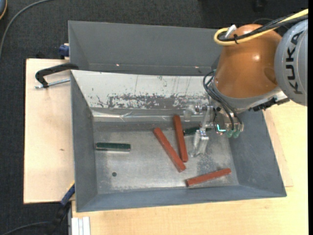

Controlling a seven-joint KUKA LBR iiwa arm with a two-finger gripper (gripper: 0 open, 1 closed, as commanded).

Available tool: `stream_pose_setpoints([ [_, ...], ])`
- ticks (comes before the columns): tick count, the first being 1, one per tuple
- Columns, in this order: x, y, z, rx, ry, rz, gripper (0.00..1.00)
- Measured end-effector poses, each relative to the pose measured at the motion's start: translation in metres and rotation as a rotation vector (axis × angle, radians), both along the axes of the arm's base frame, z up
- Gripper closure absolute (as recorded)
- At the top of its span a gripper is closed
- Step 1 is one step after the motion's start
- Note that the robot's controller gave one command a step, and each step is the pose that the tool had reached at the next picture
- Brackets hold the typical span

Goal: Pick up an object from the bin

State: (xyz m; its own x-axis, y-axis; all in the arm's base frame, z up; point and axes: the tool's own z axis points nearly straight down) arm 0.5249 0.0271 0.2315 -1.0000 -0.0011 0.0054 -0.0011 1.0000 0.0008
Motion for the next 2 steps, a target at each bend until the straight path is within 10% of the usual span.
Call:
stream_pose_setpoints([
  [1,0.022,0.033,-0.149,0.001,0.000,0.007,0.00],
  [2,0.054,-0.034,-0.161,0.000,-0.012,0.780,0.00],
])
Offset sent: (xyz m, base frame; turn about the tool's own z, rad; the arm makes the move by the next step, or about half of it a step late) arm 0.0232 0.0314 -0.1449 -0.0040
